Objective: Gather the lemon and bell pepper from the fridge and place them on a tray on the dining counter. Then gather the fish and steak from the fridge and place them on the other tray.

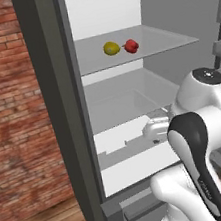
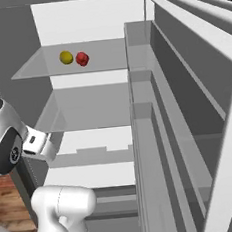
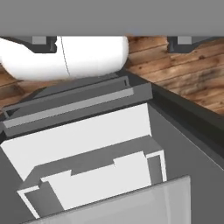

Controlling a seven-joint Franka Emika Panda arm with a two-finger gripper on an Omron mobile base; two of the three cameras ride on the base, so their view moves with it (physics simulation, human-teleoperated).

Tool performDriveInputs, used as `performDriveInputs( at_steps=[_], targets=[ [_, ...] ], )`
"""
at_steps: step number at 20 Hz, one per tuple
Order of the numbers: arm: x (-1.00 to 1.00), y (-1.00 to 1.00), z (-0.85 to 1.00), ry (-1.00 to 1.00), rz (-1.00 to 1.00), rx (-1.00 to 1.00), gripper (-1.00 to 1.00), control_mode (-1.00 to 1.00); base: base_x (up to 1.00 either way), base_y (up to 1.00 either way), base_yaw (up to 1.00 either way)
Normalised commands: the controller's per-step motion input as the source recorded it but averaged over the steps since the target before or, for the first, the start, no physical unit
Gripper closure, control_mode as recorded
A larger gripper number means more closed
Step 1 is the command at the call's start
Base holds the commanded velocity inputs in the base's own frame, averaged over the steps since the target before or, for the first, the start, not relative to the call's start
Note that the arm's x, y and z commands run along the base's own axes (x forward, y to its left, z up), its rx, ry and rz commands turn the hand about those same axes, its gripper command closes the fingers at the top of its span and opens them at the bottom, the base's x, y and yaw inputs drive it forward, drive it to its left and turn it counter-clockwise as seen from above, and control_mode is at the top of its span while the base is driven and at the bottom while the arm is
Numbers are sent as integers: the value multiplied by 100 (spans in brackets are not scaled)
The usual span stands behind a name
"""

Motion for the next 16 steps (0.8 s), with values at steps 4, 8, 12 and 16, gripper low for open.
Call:
performDriveInputs(
  at_steps=[4,8,12,16],
  targets=[
    [21,-42,68,-23,3,3,-100,-100,0,0,0],
    [20,-16,89,-25,1,1,-100,-100,0,0,0],
    [22,0,100,-21,0,-1,-100,-100,0,0,0],
    [13,-7,94,-18,0,-4,-100,-100,0,0,0]
  ],
)
